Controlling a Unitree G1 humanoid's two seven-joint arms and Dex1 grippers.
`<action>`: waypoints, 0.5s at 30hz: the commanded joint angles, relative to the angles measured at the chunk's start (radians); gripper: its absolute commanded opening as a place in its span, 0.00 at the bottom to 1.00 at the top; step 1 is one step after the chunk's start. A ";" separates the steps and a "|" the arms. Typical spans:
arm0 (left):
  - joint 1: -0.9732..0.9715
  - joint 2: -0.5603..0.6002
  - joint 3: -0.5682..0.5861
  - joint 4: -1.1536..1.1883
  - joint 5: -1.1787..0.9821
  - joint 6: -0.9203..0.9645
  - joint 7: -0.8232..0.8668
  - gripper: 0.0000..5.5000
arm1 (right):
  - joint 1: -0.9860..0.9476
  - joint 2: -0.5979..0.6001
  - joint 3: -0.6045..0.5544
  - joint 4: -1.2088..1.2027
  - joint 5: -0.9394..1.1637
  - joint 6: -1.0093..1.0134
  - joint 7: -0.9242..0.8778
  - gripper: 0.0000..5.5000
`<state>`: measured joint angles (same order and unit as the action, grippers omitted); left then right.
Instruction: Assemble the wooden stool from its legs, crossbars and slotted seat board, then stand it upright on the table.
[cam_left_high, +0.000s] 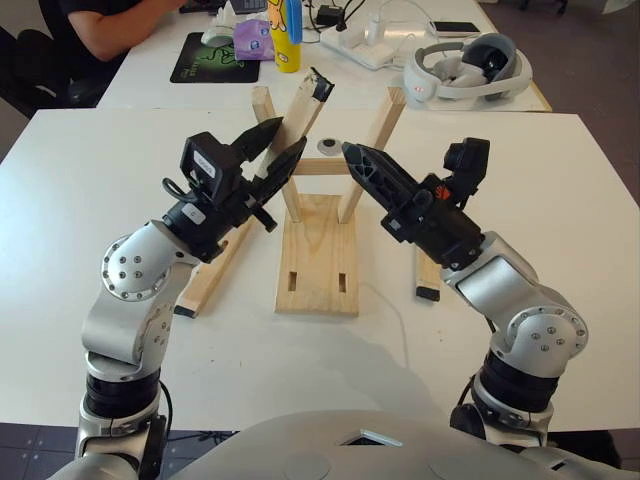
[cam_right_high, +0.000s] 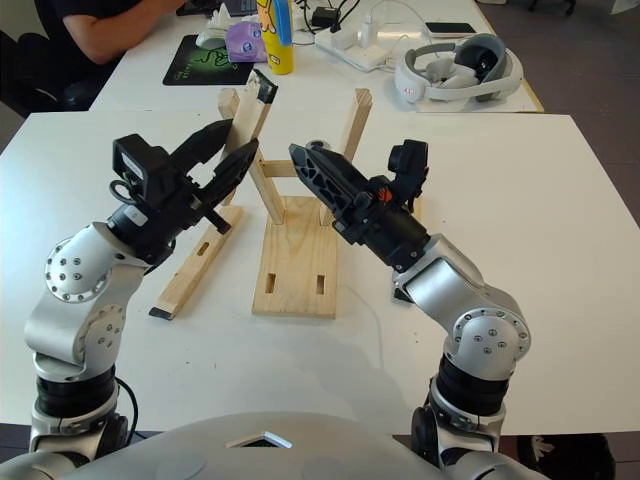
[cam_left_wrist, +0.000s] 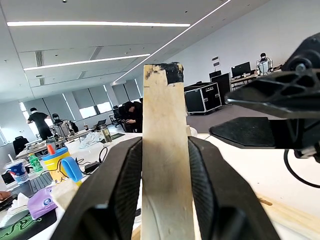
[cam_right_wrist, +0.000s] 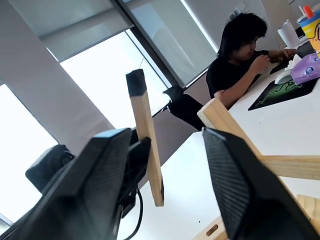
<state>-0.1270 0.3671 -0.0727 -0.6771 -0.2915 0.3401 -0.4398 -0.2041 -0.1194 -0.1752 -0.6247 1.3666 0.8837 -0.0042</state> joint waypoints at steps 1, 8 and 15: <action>0.023 -0.008 -0.055 0.007 0.055 -0.043 0.008 0.24 | -0.043 0.012 0.047 0.018 0.056 -0.043 -0.068 0.48; 0.035 -0.015 -0.089 0.023 0.078 -0.073 0.002 0.24 | -0.081 0.011 0.089 0.040 0.090 -0.104 -0.114 0.48; 0.041 -0.025 -0.113 0.032 0.113 -0.098 0.017 0.24 | -0.073 -0.011 0.112 0.054 0.088 -0.131 -0.125 0.38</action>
<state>-0.0932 0.3487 -0.1778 -0.6445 -0.1922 0.2480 -0.4337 -0.2712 -0.1215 -0.0700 -0.5771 1.4413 0.7632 -0.1176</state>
